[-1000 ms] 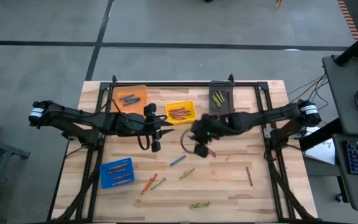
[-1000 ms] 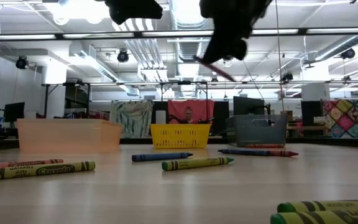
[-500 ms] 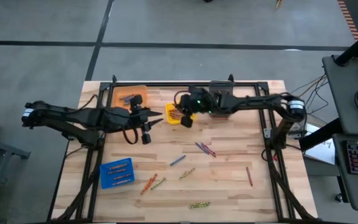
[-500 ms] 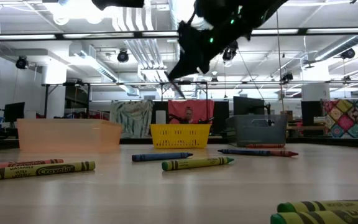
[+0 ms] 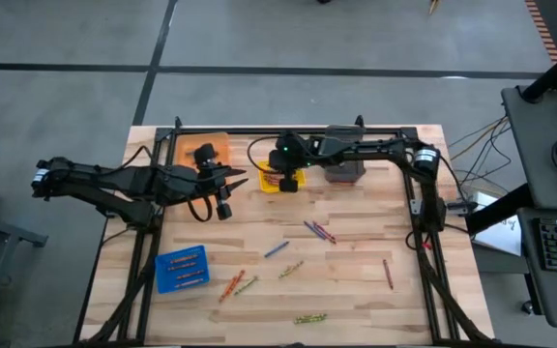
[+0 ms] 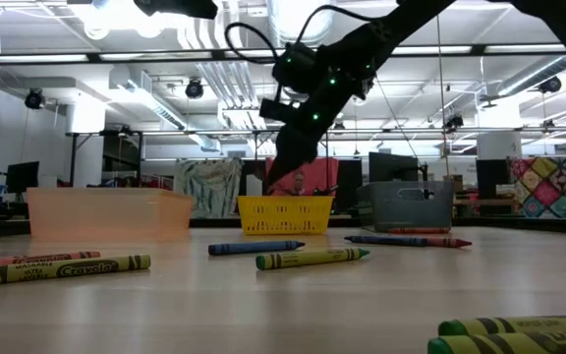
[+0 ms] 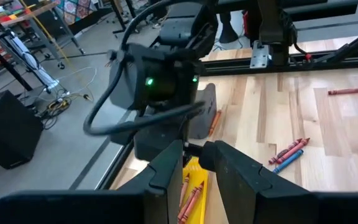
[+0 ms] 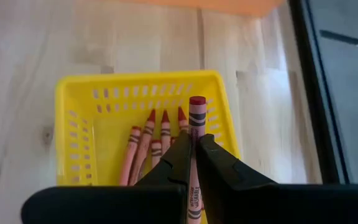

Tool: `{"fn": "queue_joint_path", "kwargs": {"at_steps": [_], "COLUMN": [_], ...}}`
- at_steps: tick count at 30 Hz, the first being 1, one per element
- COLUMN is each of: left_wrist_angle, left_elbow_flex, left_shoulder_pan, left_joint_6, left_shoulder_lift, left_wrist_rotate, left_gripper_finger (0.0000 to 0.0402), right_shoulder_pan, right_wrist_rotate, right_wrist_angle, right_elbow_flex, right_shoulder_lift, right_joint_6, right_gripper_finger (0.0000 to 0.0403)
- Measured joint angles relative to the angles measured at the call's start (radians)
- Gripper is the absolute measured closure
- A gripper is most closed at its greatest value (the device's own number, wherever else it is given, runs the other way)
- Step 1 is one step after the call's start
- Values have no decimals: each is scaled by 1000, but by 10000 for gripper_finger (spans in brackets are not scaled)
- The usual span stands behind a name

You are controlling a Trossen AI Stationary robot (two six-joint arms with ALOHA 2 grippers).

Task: Sort crayons
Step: Put the red crayon into the yellow bin

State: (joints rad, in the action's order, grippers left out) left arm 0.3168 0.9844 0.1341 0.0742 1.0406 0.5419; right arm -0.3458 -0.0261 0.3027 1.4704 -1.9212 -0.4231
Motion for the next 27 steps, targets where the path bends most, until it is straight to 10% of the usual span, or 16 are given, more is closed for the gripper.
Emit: {"fn": "queue_joint_path", "kwargs": {"at_steps": [27], "left_wrist_angle": [-19], "left_elbow_flex": [-13], "left_shoulder_pan": [-2], "left_joint_6": [-23], "left_shoulder_lift": [7], "left_wrist_rotate": [2], "left_gripper_finger": [326], "right_shoulder_pan": [0], "right_wrist_rotate": [0], "right_wrist_angle": [56], "right_elbow_flex": [30], "right_shoulder_lift": [-27], "right_joint_6": [5], "right_gripper_finger": [366]}}
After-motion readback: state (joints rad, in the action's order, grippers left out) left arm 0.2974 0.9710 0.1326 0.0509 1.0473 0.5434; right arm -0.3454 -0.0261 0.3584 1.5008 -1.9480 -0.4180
